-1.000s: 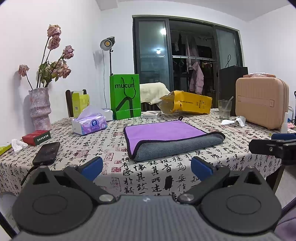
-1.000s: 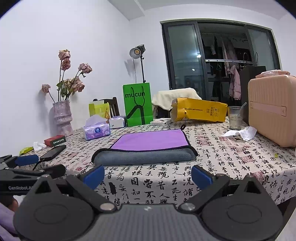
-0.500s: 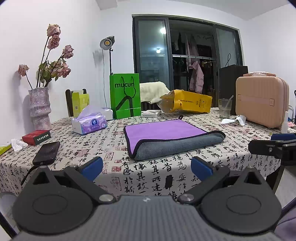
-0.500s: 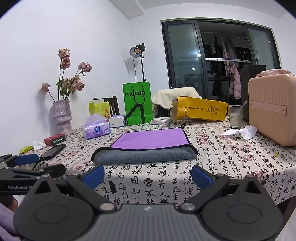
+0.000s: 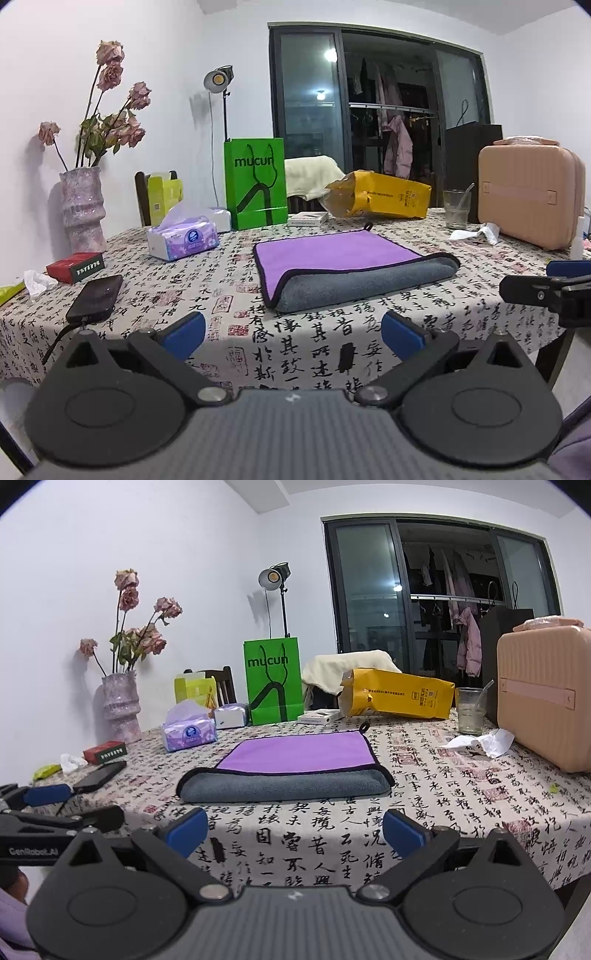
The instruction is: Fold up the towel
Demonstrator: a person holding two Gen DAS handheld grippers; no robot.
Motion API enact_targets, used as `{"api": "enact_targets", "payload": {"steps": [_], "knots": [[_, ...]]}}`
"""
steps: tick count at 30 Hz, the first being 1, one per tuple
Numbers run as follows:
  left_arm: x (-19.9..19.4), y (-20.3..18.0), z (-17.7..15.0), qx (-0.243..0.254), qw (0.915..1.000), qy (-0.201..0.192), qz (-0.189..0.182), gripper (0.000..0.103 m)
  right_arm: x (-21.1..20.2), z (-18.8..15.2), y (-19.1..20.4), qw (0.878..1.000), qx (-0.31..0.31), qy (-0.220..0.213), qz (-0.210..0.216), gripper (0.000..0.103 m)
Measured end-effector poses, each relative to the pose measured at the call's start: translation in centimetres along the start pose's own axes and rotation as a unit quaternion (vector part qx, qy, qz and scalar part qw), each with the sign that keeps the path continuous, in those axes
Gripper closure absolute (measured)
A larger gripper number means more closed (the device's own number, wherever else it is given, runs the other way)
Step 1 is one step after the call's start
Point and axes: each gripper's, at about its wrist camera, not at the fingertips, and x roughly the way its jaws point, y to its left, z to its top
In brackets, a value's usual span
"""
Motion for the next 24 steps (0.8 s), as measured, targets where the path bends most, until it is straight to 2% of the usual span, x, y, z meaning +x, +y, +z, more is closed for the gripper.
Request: {"api": "enact_targets", "payload": {"steps": [6, 11, 19, 22, 24], "knots": [[1.8, 0.3, 0.2, 0.006, 0.9999, -0.002, 0.01, 0.0, 1.7, -0.2, -0.4, 1.0, -0.02, -0.004, -0.02, 0.002], [4.5, 1.1, 0.9, -0.015, 0.9996, 0.014, 0.019, 0.0, 3.9, -0.5, -1.5, 0.999, -0.023, 0.008, -0.027, 0.002], [8.8, 1.0, 2.0, -0.03, 0.9987, 0.042, -0.002, 0.0, 7.3, 0.3, -3.3, 0.999, -0.031, 0.006, -0.03, 0.002], [10.3, 1.0, 2.4, -0.029, 0.9986, 0.045, -0.002, 0.0, 8.8, 0.8, -4.4, 0.999, -0.019, 0.021, -0.022, 0.006], [11.2, 1.1, 2.8, -0.028, 0.9985, 0.046, -0.006, 0.001, 10.0, 1.1, -5.0, 0.999, -0.016, 0.03, -0.014, 0.011]]}}
